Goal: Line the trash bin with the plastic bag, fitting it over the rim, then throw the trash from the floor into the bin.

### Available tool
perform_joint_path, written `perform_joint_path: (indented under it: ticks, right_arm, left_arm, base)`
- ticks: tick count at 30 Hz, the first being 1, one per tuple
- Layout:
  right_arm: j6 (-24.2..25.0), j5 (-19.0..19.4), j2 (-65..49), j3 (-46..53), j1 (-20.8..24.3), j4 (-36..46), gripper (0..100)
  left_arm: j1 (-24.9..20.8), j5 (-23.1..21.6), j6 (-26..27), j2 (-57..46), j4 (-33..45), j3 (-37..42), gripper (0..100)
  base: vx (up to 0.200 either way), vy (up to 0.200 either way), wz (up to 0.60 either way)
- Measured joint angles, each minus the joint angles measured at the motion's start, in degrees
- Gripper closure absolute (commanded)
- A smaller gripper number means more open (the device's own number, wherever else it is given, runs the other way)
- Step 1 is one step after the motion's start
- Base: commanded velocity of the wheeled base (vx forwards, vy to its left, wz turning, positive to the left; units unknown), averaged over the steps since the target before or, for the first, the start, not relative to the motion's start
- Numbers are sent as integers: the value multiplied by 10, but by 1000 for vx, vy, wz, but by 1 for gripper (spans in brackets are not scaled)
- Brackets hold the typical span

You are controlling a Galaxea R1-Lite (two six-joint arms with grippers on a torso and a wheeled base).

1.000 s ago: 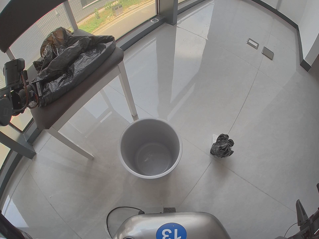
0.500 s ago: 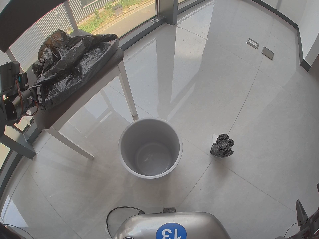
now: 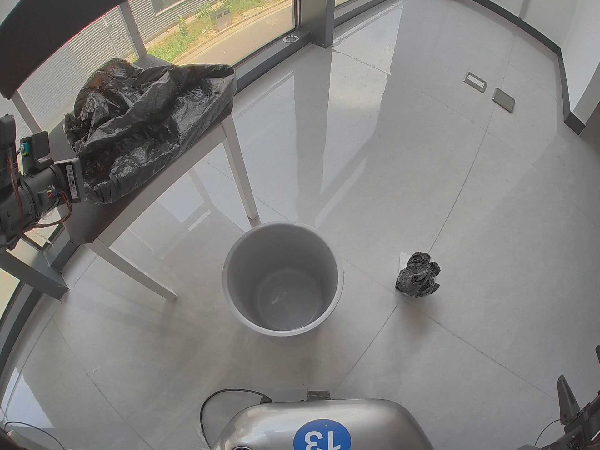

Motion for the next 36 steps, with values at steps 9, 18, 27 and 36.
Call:
perform_joint_path:
  ticks: [9,18,27,36]
  right_arm:
    - [2,-13,0,0,0,0,0]
    - [-2,-18,1,0,-3,1,0]
    - [16,-11,6,-12,0,-2,0]
    - [102,48,122,-195,20,87,0]
  left_arm:
    - [-34,-4,-13,-41,23,12,100]
    - [-105,-21,-8,-85,101,9,100]
    - [-129,-22,-11,-98,147,-60,100]
    - [-161,-24,-24,-89,198,-132,100]
  base:
    - [0,0,0]
    - [0,0,0]
    - [0,0,0]
    - [0,0,0]
